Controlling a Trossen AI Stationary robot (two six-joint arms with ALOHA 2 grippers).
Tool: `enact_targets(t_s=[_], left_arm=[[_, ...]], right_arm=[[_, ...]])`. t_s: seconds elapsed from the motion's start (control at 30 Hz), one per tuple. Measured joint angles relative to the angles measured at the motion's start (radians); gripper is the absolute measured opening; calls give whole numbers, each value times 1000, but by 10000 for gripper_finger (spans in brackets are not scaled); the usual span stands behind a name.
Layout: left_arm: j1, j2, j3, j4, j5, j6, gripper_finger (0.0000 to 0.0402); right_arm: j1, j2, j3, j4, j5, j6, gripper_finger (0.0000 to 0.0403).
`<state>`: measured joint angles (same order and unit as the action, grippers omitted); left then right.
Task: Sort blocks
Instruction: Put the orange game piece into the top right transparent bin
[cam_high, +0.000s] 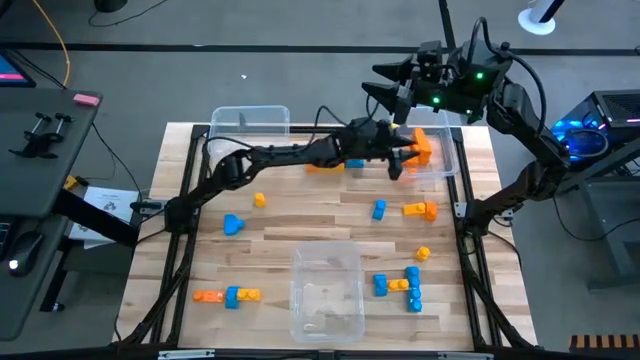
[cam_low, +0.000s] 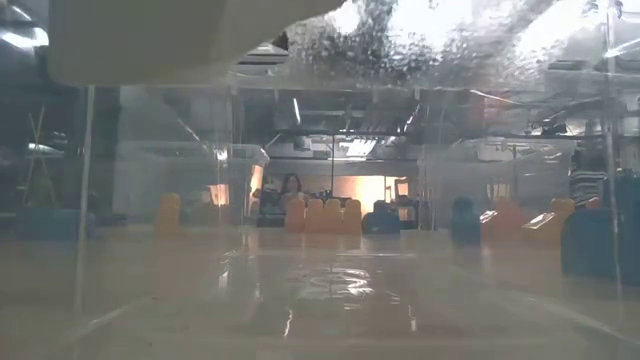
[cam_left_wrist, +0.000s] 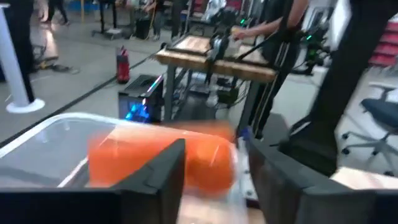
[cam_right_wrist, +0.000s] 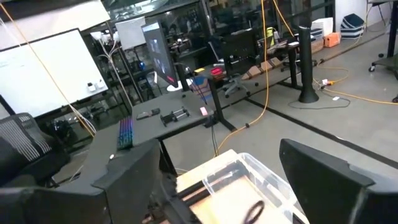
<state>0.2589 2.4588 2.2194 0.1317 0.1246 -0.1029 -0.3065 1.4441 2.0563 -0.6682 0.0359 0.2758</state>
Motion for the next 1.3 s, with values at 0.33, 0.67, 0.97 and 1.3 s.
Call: enact_targets(t_s=[0.33, 0.67, 0.97, 1.3], left_arm=[[51, -122, 130, -462, 124, -24, 250], [-37, -396, 92, -1110, 366, 95, 246], [-276, -849, -530, -754, -81, -132, 246], [-561, -1286, -1086, -1014, -195, -527, 246]], right_arm=[[0, 0, 0, 0, -22, -57, 330], [0, -36, 0, -55, -137, -158, 330], [0, -73, 0, -211, -165, -199, 330], [0, -53, -3, -275, -169, -186, 330]])
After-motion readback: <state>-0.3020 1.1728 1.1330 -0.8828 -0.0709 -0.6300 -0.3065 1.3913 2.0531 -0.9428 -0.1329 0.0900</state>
